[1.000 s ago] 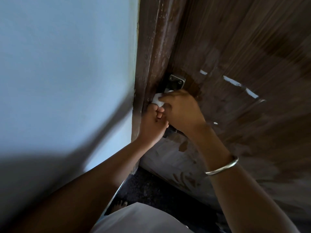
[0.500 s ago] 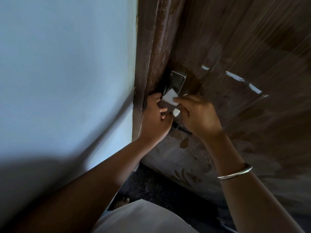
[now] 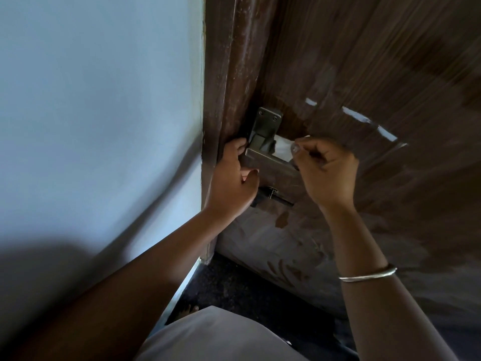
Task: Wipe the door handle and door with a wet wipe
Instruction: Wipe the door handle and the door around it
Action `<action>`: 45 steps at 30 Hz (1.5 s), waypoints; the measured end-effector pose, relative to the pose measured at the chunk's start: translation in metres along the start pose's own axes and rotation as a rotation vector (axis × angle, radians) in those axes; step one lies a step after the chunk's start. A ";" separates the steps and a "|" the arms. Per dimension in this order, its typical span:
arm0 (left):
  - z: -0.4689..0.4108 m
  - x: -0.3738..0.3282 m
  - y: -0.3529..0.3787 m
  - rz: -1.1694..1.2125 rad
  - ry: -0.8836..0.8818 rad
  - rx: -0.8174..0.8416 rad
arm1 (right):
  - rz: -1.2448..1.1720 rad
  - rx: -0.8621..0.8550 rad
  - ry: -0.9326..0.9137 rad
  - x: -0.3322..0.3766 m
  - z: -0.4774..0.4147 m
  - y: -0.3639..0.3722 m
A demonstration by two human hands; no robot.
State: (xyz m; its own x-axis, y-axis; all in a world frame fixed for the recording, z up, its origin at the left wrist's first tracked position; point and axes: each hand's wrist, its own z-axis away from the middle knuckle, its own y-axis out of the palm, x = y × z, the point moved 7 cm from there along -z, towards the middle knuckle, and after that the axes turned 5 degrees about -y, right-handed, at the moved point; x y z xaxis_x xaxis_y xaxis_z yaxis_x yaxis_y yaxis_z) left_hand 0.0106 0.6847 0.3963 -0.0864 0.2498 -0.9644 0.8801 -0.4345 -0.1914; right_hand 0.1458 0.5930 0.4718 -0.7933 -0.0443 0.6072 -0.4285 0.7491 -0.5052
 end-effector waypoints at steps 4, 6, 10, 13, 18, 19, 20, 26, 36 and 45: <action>0.006 0.004 -0.004 -0.065 -0.004 -0.026 | 0.111 -0.066 -0.148 0.019 0.002 0.012; 0.009 0.006 -0.006 -0.088 -0.006 -0.033 | 0.130 -0.041 -0.221 0.026 0.003 0.019; 0.012 0.009 -0.008 -0.111 -0.009 -0.038 | 0.301 0.177 -0.446 0.041 0.017 0.046; 0.014 0.011 -0.006 -0.078 -0.023 -0.014 | 0.348 0.249 -0.353 0.036 0.018 0.054; 0.016 0.014 -0.007 -0.042 -0.051 -0.002 | 0.252 0.297 -0.286 0.035 0.014 0.051; 0.016 0.015 -0.007 -0.047 -0.063 -0.001 | 0.241 0.313 -0.277 0.033 0.012 0.050; 0.016 0.016 -0.008 -0.057 -0.072 -0.002 | 0.244 0.344 -0.241 0.029 0.011 0.051; 0.016 0.016 -0.011 -0.061 -0.080 -0.013 | 0.469 0.421 -0.016 0.002 0.006 0.057; 0.016 0.015 -0.003 -0.021 -0.058 -0.027 | 0.634 0.351 0.028 0.009 0.004 0.069; 0.014 0.010 -0.004 -0.064 -0.026 -0.141 | 0.771 0.334 -0.060 0.011 0.007 0.063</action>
State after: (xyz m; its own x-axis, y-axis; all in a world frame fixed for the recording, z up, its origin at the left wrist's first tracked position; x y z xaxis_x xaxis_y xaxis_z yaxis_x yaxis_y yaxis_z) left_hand 0.0000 0.6770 0.3849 -0.1552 0.2500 -0.9557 0.9289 -0.2924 -0.2274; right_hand 0.1069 0.6346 0.4427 -0.9339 0.3573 -0.0114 0.1450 0.3495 -0.9257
